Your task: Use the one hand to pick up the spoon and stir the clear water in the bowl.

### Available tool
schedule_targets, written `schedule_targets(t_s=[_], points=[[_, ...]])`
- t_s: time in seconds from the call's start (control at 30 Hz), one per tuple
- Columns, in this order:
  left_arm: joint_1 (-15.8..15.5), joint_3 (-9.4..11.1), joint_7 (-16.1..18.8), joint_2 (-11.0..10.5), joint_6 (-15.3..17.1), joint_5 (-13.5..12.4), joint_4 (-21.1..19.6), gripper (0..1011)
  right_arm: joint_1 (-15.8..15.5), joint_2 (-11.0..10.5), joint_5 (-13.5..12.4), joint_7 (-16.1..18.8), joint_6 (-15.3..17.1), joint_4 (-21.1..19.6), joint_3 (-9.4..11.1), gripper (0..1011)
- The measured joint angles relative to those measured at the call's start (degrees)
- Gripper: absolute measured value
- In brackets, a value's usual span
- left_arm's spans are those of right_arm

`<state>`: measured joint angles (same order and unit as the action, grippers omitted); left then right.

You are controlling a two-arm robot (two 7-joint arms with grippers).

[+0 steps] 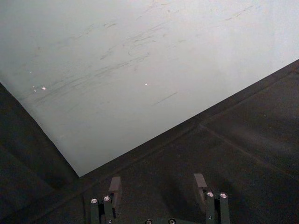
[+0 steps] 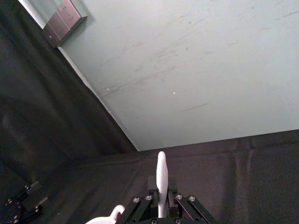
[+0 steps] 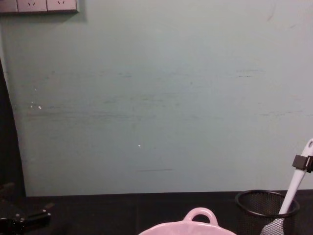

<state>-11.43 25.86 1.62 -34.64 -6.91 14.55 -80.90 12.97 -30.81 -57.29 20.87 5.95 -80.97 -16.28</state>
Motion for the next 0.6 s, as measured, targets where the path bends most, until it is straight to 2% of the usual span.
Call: schedule_targets(t_s=[0.3, 0.6], points=[[0.00, 0.00, 0.00, 0.00, 0.00, 0.00, 0.00, 1005, 0.00, -0.03, 0.03, -0.01, -0.02, -0.02, 0.00, 119], [0.00, 0.00, 0.00, 0.00, 0.00, 0.00, 0.00, 1005, -0.18, -3.61, 3.75, -1.30, 0.21, -6.44, 0.49, 118]])
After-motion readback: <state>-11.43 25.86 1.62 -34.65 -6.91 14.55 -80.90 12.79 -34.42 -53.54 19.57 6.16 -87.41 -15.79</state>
